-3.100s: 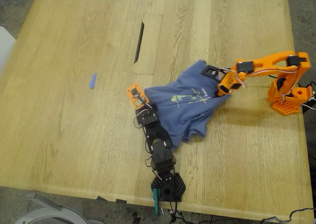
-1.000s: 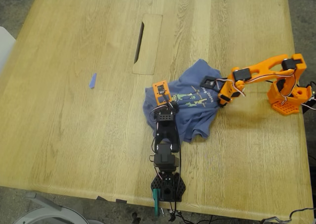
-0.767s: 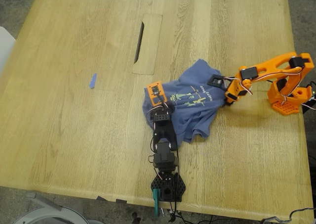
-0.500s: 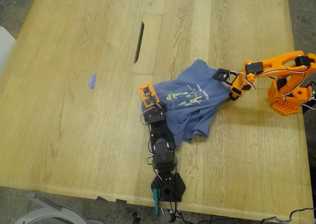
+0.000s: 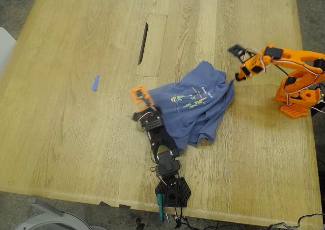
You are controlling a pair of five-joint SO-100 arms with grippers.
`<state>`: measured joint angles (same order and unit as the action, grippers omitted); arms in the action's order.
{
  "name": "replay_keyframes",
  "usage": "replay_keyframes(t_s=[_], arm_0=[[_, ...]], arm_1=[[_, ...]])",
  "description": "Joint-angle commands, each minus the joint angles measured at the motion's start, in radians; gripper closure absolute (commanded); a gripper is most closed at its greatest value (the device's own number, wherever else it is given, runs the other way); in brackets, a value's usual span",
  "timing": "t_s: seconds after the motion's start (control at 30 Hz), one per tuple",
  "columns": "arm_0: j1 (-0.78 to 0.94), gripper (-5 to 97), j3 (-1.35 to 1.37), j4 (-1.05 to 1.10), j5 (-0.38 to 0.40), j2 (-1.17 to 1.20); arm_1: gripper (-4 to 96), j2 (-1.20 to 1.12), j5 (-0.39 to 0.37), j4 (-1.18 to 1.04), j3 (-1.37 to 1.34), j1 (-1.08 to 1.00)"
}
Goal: Fold a T-shirt
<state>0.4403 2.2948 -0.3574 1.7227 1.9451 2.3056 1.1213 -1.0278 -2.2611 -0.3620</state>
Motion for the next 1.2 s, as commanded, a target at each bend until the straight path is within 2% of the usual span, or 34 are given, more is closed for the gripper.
replay_keyframes(t_s=[0.0,0.1,0.2,0.33,0.57,0.7,0.83,0.9,1.03,1.17], arm_0=[[0.107,60,-0.031,-0.009,-0.014,0.147],[0.219,70,0.002,-0.058,-0.011,0.204],[0.337,80,0.043,-0.126,0.006,0.279],[0.531,86,0.117,-0.19,0.021,0.396],[0.845,88,0.252,-0.282,0.029,0.595],[0.968,88,0.391,-0.359,0.032,0.781],[1.081,88,0.549,-0.485,0.037,1.048],[1.109,88,0.618,-0.584,0.048,1.224],[1.111,88,0.749,-0.865,0.078,1.674],[1.132,92,0.752,-0.888,0.084,1.667]], arm_1=[[91.3,0.106,0.037,0.04,-0.041,-0.13],[91.3,0.201,0.084,0.044,-0.11,-0.279],[91.3,0.268,0.098,0.051,-0.158,-0.403],[91.3,0.347,0.104,0.084,-0.209,-0.577],[91.3,0.54,0.127,0.029,-0.325,-0.937],[91.3,0.802,0.169,-0.006,-0.497,-1.154],[91.3,1.101,0.179,-0.152,-0.63,-1.273],[91.3,1.101,0.184,-0.224,-0.621,-1.319],[91.3,1.1,0.19,-0.176,-0.62,-1.419],[91.3,1.101,0.192,-0.275,-0.618,-1.456]])
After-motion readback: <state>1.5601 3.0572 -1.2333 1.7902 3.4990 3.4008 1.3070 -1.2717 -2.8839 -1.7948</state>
